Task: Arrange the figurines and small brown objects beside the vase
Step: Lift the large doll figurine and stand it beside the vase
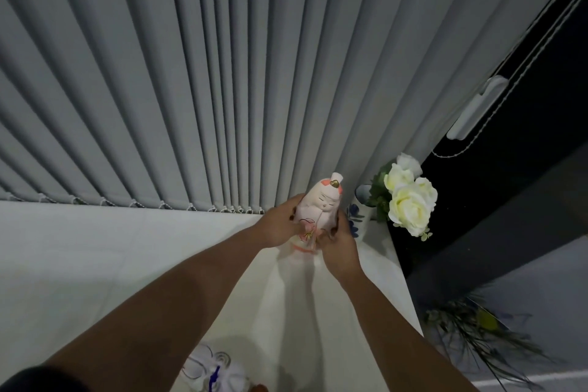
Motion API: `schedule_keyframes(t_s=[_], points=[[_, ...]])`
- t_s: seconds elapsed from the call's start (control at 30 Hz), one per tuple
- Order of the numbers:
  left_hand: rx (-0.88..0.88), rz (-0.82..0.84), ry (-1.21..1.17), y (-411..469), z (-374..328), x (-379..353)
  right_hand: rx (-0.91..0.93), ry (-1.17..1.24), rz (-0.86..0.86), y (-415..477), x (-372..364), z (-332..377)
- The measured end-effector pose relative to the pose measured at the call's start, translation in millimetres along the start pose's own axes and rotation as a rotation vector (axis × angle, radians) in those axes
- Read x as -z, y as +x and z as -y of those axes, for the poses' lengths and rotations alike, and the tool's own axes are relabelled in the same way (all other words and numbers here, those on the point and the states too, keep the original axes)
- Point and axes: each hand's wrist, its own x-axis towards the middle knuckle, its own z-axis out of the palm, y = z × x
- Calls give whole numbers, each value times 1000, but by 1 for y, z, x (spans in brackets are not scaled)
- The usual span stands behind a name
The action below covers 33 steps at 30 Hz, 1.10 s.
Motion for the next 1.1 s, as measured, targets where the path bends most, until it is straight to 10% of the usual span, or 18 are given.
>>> schedule_keyframes(t_s=[0.8,1.1], points=[[0,-224,535,-31,-23,-20,-197,-95,98,-7,-1,8],[-54,6,765,-98,-18,-26,-137,-253,151,-75,10,22]])
